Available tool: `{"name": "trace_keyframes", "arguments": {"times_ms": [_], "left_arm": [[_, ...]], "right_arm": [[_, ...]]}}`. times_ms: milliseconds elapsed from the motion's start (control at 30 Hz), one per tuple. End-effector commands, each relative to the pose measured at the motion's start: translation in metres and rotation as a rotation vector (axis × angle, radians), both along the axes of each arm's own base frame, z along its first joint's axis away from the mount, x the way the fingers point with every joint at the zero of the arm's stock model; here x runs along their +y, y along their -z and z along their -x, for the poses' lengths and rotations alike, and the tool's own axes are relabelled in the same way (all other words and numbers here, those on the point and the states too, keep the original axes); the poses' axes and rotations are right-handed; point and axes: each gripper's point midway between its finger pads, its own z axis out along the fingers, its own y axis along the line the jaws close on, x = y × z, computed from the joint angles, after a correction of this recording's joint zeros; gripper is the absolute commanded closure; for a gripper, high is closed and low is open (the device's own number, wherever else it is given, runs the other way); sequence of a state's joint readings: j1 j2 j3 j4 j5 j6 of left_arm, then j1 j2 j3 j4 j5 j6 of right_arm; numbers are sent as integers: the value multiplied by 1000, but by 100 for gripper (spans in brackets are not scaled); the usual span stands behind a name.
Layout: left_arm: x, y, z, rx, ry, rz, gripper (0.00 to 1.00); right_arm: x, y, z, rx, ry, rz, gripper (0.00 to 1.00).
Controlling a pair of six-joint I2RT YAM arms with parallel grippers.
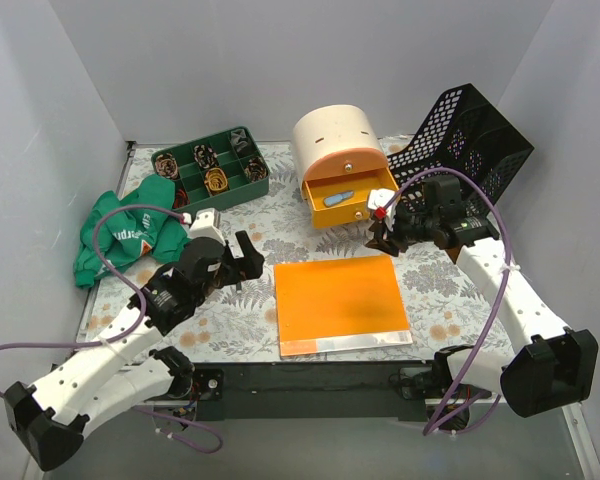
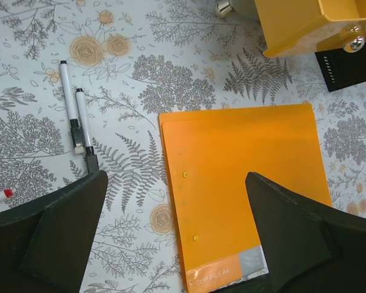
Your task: Organize the desk
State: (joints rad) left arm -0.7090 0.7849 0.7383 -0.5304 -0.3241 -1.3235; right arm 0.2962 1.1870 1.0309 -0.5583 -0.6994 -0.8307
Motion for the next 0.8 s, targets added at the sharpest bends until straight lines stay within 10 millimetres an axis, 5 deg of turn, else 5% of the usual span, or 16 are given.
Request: {"name": "trace_keyframes", "arguments": {"times_ms": [0,33,167,267,767], "left_arm": [[-13,-16,-5,-9,12,70,2],[-16,-15,-7,-4,16,75,2],[-21,-13,-8,-5,31,95,2],[-24,-11,-7,-9,42,106,2],[-17,-8,0,-79,75,103,2]], "right_arm": [[-5,6,-4,-69,-39,58,51],[-6,6,-6,-109,-70,76,52],[-7,13,-15,-168,-120,120,88],[-6,25,-29,-153,-130,151,99],[7,37,-129,-127,-8,193,99]]}}
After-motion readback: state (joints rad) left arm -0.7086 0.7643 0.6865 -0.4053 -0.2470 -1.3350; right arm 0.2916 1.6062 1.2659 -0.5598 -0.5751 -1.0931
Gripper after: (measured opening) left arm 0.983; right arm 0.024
